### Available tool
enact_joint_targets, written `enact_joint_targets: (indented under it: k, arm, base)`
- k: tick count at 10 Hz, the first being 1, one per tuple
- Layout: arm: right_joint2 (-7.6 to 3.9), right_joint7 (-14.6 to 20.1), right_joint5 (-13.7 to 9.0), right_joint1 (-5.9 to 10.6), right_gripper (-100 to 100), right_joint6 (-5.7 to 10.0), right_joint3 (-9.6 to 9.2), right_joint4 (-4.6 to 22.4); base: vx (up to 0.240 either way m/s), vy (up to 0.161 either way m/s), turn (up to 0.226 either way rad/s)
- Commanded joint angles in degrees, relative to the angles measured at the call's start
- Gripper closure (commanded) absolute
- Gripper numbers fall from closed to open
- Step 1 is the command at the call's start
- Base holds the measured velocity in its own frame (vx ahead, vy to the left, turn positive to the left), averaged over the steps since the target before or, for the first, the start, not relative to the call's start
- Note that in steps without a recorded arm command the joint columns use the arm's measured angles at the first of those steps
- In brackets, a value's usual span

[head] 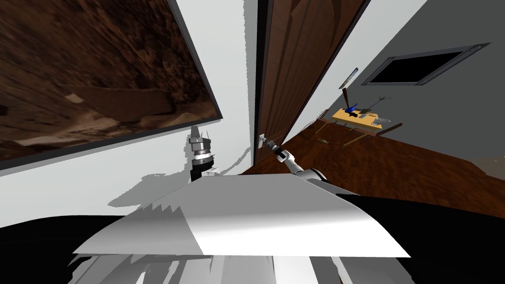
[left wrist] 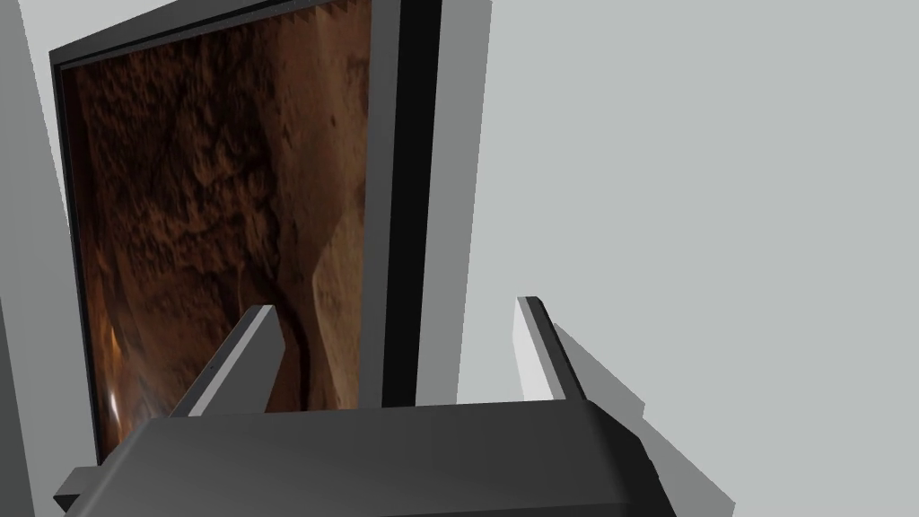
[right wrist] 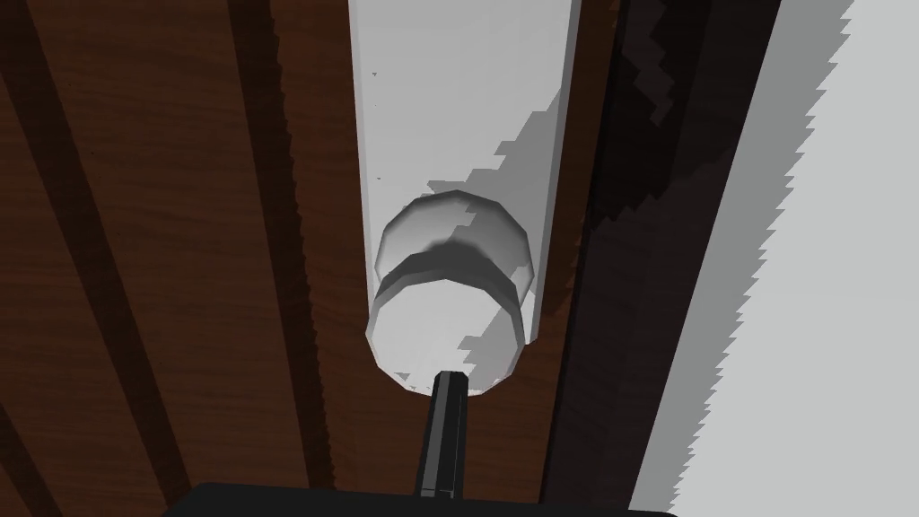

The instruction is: Pull the door open

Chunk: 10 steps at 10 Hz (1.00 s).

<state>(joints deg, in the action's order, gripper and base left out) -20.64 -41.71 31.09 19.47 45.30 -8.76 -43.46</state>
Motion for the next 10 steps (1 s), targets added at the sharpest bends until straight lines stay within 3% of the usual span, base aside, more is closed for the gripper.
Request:
enact_joint_targets:
  k: [1,4,5,10]
  arm:
    - [0.00,0.00,0.00,0.00,100,0.00,0.00,0.00]
    - [0.00,0.00,0.00,0.00,100,0.00,0.00,0.00]
    - [-0.38,0.41,0.07,-0.07,-100,0.23,-0.19,-0.07]
    - [-1.71,1.84,0.32,-0.32,-100,1.04,-0.87,-0.33]
  base:
    - [0.000,0.000,0.000]
    - [0.000,0.000,0.000]
    - [-0.113,-0.053,-0.031]
    - [-0.182,-0.099,-0.037]
